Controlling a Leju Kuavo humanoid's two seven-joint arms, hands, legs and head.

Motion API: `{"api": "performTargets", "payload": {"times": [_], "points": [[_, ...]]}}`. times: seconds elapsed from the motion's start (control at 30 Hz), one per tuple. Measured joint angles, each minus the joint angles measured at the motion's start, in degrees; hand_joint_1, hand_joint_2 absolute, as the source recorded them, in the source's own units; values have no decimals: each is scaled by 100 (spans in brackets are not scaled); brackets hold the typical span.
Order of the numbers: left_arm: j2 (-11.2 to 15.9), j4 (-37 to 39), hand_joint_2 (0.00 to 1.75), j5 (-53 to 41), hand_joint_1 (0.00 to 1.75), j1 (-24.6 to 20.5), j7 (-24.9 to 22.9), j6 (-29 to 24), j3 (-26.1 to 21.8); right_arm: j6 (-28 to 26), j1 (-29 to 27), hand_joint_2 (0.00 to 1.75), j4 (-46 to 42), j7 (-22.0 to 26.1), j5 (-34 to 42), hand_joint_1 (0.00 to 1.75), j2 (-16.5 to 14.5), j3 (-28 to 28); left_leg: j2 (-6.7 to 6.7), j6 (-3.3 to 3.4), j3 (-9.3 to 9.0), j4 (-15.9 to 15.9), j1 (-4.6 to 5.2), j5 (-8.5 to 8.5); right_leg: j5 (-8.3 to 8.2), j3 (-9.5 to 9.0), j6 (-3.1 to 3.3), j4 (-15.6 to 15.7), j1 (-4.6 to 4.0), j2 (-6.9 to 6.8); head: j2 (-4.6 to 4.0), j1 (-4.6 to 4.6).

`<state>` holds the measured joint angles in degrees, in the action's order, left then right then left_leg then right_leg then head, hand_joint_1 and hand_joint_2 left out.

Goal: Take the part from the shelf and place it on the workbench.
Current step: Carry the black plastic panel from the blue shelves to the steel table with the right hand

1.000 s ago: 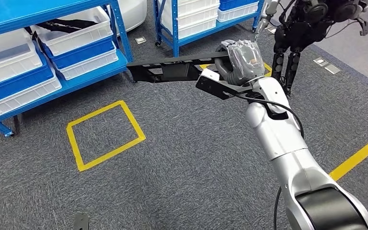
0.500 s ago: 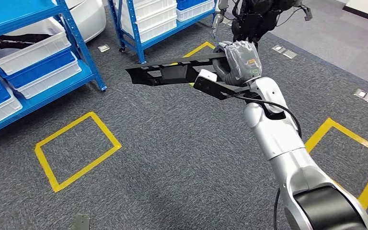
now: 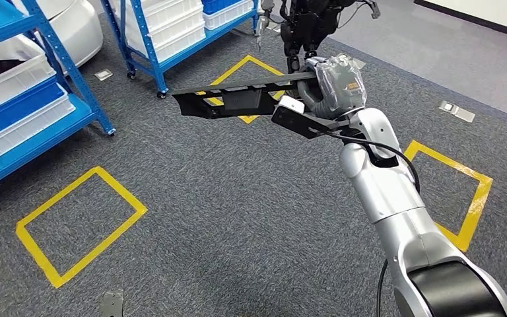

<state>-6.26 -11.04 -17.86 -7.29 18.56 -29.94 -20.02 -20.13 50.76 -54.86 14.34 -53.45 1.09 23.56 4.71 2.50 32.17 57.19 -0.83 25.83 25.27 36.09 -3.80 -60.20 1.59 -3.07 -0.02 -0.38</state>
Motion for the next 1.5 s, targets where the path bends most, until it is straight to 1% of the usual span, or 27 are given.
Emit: {"api": "performTargets", "payload": {"times": [0.07,0.13,0.2,0.27,0.3,0.37,0.4,0.43,0.5,0.57,0.63,0.67,0.73,0.8,0.87,0.9,0.93,1.0,1.07,1.13,1.17,1.23,1.3,1.37,1.4,1.47,1.5], "points": [[3,0,175,-1,0,1,0,0,0,0,14,175,-11,-1,3,164,3,-13,116,-67,9,25,39,16,-95,-198,63,385,-50,-135,0,-3],[-1,0,175,-6,0,-2,1,1,0,-1,11,175,-15,-2,8,164,16,-30,200,-125,17,45,28,39,-130,-167,150,413,-49,4,0,-15],[-3,0,175,-14,0,-2,7,2,0,-3,13,175,-20,-3,13,164,39,-47,-8,-172,113,314,-23,253,-165,-164,249,431,0,150,0,-24],[-1,0,175,-17,0,10,13,2,0,-4,10,175,-23,-3,16,164,34,-50,-330,-195,352,931,-49,632,-188,-165,333,441,12,283,0,-43],[-1,1,175,-18,0,17,13,2,0,-4,-2,175,-23,-1,17,164,23,-49,-420,-197,524,1330,-49,817,-191,-164,354,440,-2,346,0,-52],[-1,1,175,-22,0,21,11,2,0,-4,-28,175,-22,2,20,164,14,-49,-464,-188,751,1788,-50,927,-196,-163,362,427,-24,499,0,-55],[1,1,175,-24,0,20,11,2,0,-4,-39,175,-22,2,22,164,16,-49,-476,-175,745,1746,-51,826,-198,-163,365,413,-32,590,0,-55],[3,0,175,-26,0,19,11,2,0,-4,-44,175,-22,2,22,164,19,-50,-510,-157,620,1444,-56,608,-198,-163,364,394,-34,684,0,-56],[11,0,175,-32,0,15,11,3,1,-5,-43,175,-24,2,23,164,16,-50,-751,-123,282,643,-82,198,-206,-128,347,354,-42,863,0,-52],[19,0,175,-48,0,8,7,6,2,-10,-38,175,-26,-1,24,164,13,-52,-942,-110,151,285,-85,83,-241,-51,292,338,-38,1005,0,-54],[15,0,175,-62,0,-6,1,8,2,-17,-53,175,-36,-5,24,164,38,-73,-860,-75,145,228,-64,56,-301,14,197,377,-41,1131,0,-58],[13,0,175,-64,0,-17,-1,8,2,-19,-64,175,-45,-7,23,164,56,-91,-793,-37,128,176,-64,18,-297,56,174,357,-47,1060,0,-53],[11,-1,175,-66,0,-28,-1,5,1,-21,-66,175,-63,-7,22,164,83,-124,-650,45,104,75,-59,-58,-140,233,194,50,-82,721,0,-17],[17,-2,175,-63,0,-27,-1,4,-1,-21,-76,175,-78,-5,22,164,83,-136,-491,86,111,45,-26,-90,182,598,240,-729,-78,421,0,12],[19,-2,175,-60,0,-22,0,4,-2,-22,-109,175,-84,-5,22,164,81,-139,-334,89,127,45,4,-93,381,867,220,-1355,-56,371,0,14],[19,-2,175,-59,0,-22,0,4,-2,-22,-122,175,-84,-6,22,164,82,-139,-268,88,132,46,14,-94,378,860,191,-1388,-50,366,0,16],[19,-2,175,-60,0,-22,0,4,-2,-22,-129,175,-84,-7,22,164,84,-141,-203,87,134,46,21,-94,307,723,155,-1181,-46,342,0,17],[19,-2,175,-64,0,-24,0,4,-2,-22,-123,175,-90,-7,22,164,87,-151,-73,71,131,50,41,-92,73,184,111,-288,-60,117,0,20],[19,-1,175,-73,0,-25,-1,4,-2,-23,-109,175,-107,-7,14,164,78,-166,52,21,136,58,77,-91,-100,-204,139,382,-124,-92,0,14],[13,-1,175,-83,0,-28,-2,4,-2,-24,-109,175,-119,-18,-9,164,82,-186,175,-37,135,63,93,-92,-153,-218,200,471,-180,-31,0,3],[10,-2,175,-90,0,-33,-2,4,-2,-24,-115,175,-124,-30,-25,164,94,-201,177,-70,141,86,75,-70,-176,-211,236,486,-137,42,0,3],[12,-2,175,-110,0,-40,-2,4,-1,-24,-112,175,-132,-61,-51,164,124,-233,-24,-125,210,275,29,80,-215,-222,324,518,-74,159,0,-3],[19,-1,175,-120,0,-20,-2,6,0,-24,-113,175,-134,-89,-57,164,136,-269,-337,-155,490,959,-1,473,-236,-223,399,527,-58,283,0,-17],[18,0,175,-120,0,12,-2,8,-1,-24,-137,175,-131,-107,-57,164,154,-309,-459,-179,813,1724,-18,792,-243,-215,425,517,-77,444,0,-26],[19,0,175,-120,0,23,-2,8,-2,-24,-149,175,-130,-111,-56,164,175,-333,-476,-189,828,1784,-35,750,-243,-211,422,495,-82,546,0,-26],[23,0,175,-120,0,25,-1,8,-2,-24,-159,175,-130,-113,-56,164,213,-369,-570,-201,518,1155,-89,351,-232,-197,407,424,-72,719,0,-26],[25,1,175,-120,0,25,0,9,-2,-24,-158,175,-130,-114,-56,164,225,-383,-708,-210,334,775,-123,184,-224,-174,390,381,-71,802,0,-26]]}}
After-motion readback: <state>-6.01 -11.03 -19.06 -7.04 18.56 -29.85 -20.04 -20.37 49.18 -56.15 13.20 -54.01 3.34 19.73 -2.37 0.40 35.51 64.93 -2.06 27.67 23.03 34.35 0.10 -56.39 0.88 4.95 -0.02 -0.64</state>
